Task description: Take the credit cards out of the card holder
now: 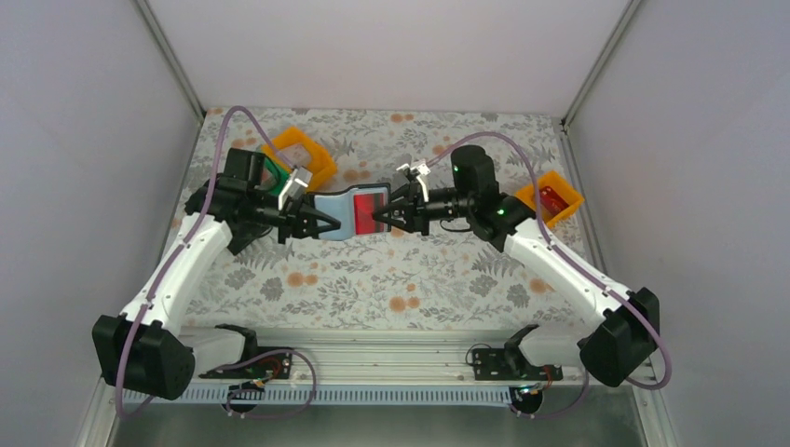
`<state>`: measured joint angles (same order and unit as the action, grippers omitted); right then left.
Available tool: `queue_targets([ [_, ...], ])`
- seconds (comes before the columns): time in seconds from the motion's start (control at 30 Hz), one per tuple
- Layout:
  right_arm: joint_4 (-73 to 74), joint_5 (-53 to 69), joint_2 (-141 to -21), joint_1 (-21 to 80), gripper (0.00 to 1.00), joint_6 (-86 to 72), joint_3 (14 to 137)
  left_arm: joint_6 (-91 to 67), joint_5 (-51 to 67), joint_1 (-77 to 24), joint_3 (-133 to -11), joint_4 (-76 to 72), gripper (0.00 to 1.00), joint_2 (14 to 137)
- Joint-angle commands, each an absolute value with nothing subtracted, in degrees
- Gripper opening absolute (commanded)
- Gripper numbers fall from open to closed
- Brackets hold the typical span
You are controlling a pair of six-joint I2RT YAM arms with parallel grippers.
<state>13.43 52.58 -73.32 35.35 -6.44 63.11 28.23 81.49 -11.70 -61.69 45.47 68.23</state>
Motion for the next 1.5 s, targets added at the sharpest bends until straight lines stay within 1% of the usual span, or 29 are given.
queue_targets([
  [0.0, 6.5, 53.4, -71.9, 38.3, 0.25, -8.0, 62.4, 33.9, 87.5, -12.0, -63.3, 49.5, 0.02, 67.0],
  [0.07, 5.9, 53.3, -71.8, 39.2, 0.17, -7.9, 62.6, 34.4, 87.8, -12.0, -63.9, 50.0, 0.02, 67.1],
  [0.17, 5.3, 54.0, -71.5, 39.6, 0.09, -7.4, 62.9, 34.1, 87.5, -12.0, -64.3, 49.8, 0.02, 67.5],
  [0.27, 4.4, 56.6, -72.0, 40.0, 0.04, -7.4, 63.2, 34.0, 87.3, -12.0, -64.1, 49.4, 0.03, 67.5],
  [0.37, 6.5, 58.4, -73.4, 40.7, 0.04, -6.0, 64.5, 34.1, 87.0, -11.9, -64.7, 49.9, 0.03, 67.5],
  [0.47, 8.6, 56.8, -71.6, 40.7, 0.04, -4.6, 64.3, 33.1, 85.7, -10.8, -65.3, 49.7, 0.03, 68.1],
  [0.57, 10.4, 54.0, -69.6, 40.2, 0.04, -5.2, 63.4, 23.0, 76.1, -9.8, -63.4, 42.1, 0.07, 68.4],
  [0.63, 11.9, 53.4, -69.4, 40.0, 0.04, -5.6, 63.0, 20.6, 69.5, -8.9, -61.8, 39.3, 0.09, 68.5],
  [0.7, 12.4, 52.7, -69.2, 39.9, 0.04, -6.8, 62.3, 20.1, 65.5, -8.2, -60.8, 38.6, 0.16, 68.5],
  [0.77, 13.4, 49.2, -69.2, 39.8, 0.04, -8.1, 62.2, 19.1, 63.8, -7.4, -60.4, 37.9, 0.28, 68.4],
  [0.8, 14.9, 45.1, -69.5, 39.6, 0.04, -9.9, 62.6, 18.3, 62.3, -6.8, -60.5, 37.7, 0.35, 68.4],
  [0.83, 16.8, 39.0, -70.1, 39.6, 0.04, -12.0, 63.4, 18.2, 61.5, -6.2, -60.5, 37.6, 0.42, 68.2],
  [0.87, 20.4, 29.8, -71.3, 39.6, 0.04, -15.3, 65.1, 18.2, 60.8, -5.6, -60.6, 37.6, 0.49, 68.0],
  [0.93, 29.1, 13.0, -75.3, 39.6, 0.04, -21.6, 70.3, 18.5, 58.8, -4.8, -60.8, 37.6, 0.54, 67.1],
  [1.0, 34.0, 2.7, -78.0, 39.8, 0.04, -25.4, 73.0, 18.7, 55.9, -4.3, -61.0, 37.7, 0.55, 66.3],
  [1.03, 34.3, 1.1, -78.5, 40.1, 0.04, -26.3, 73.3, 18.8, 55.3, -4.1, -61.1, 37.6, 0.55, 65.9],
  [1.13, 32.1, 0.4, -79.9, 41.0, 0.04, -27.7, 73.5, 19.0, 57.1, -4.0, -62.0, 38.1, 0.56, 65.4],
  [1.23, 31.4, 0.0, -83.1, 42.8, 0.04, -27.5, 76.0, 19.2, 63.6, -4.5, -62.5, 38.6, 0.55, 65.6],
  [1.3, 29.2, 2.1, -85.1, 44.7, 0.04, -25.5, 77.5, 19.2, 66.8, -5.5, -62.2, 38.6, 0.52, 65.8],
  [1.47, 19.5, 16.6, -87.7, 46.2, 0.04, -22.5, 77.9, 15.6, 70.4, -6.4, -58.4, 34.5, 0.40, 66.5],
])
